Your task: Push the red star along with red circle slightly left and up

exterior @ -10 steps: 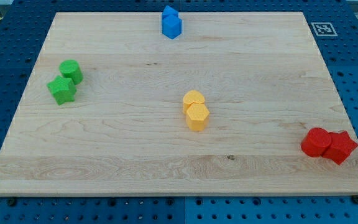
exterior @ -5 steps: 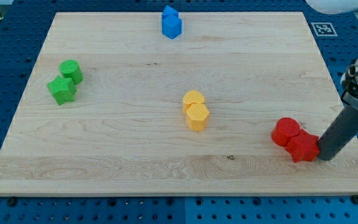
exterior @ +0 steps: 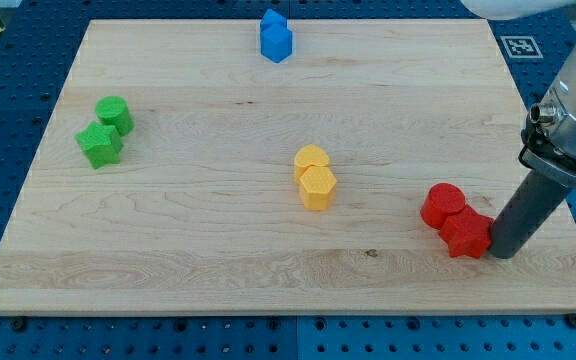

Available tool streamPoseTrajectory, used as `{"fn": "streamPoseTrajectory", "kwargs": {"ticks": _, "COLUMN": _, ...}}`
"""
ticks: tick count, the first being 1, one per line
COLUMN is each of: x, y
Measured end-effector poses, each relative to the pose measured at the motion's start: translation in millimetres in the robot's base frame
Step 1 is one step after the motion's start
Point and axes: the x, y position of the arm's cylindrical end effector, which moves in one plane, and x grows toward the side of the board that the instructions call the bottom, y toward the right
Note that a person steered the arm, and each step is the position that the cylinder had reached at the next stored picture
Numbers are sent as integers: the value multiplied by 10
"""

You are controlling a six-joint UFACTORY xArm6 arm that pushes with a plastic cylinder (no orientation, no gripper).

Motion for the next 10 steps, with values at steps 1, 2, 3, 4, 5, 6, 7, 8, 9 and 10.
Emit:
{"fn": "streamPoseTrajectory", "kwargs": {"ticks": 1, "x": 0, "y": 0}}
{"fn": "streamPoseTrajectory", "kwargs": {"ticks": 2, "x": 0, "y": -139}}
{"fn": "streamPoseTrajectory", "kwargs": {"ticks": 3, "x": 0, "y": -360}}
{"fn": "streamPoseTrajectory", "kwargs": {"ticks": 4, "x": 0, "y": -578}}
{"fn": "streamPoseTrajectory", "kwargs": {"ticks": 5, "x": 35, "y": -907}}
{"fn": "streamPoseTrajectory", "kwargs": {"ticks": 6, "x": 97, "y": -926}}
{"fn": "streamPoseTrajectory", "kwargs": {"ticks": 7, "x": 12, "y": -830}}
{"fn": "streamPoseTrajectory", "kwargs": {"ticks": 8, "x": -113, "y": -726}}
{"fn": "streamPoseTrajectory", "kwargs": {"ticks": 9, "x": -114, "y": -473}}
{"fn": "streamPoseTrajectory", "kwargs": {"ticks": 10, "x": -139, "y": 67}}
